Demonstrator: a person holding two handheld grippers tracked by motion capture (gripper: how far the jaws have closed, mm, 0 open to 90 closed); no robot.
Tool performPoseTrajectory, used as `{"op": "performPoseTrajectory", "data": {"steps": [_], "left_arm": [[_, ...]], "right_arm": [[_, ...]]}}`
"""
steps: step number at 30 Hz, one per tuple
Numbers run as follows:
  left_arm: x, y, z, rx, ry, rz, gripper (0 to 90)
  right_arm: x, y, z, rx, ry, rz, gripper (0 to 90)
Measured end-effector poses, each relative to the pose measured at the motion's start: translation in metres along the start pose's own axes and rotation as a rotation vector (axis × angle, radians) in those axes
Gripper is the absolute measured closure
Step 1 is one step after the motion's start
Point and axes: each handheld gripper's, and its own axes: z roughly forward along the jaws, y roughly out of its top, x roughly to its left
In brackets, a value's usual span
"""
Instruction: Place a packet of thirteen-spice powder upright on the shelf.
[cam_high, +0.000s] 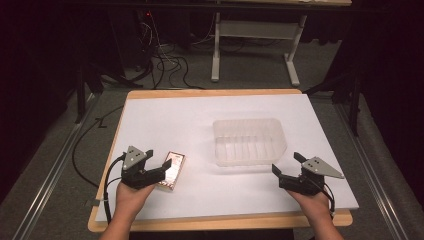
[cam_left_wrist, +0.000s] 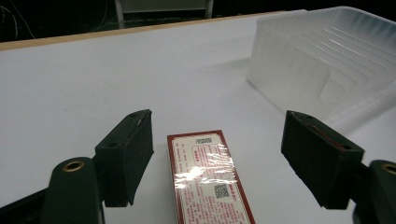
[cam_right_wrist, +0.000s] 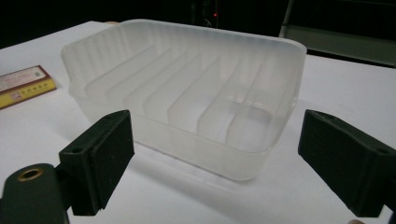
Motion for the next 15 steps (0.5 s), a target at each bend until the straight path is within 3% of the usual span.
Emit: {"op": "performPoseTrajectory", "data": {"steps": [7,15], "left_arm": [[-0.0028,-0.0019,0.0046,0.012,-0.01,0.006,25.6],[-0.0025,-0.0021,0.0041,0.016,-0.003,0.011,24.9]], "right_arm": [[-0.0049,-0.0012,-0.0007,0.004,-0.017,0.024,9.8],[-0.0052,-0.0014,0.0,0.001,-0.023,0.019,9.1]]}}
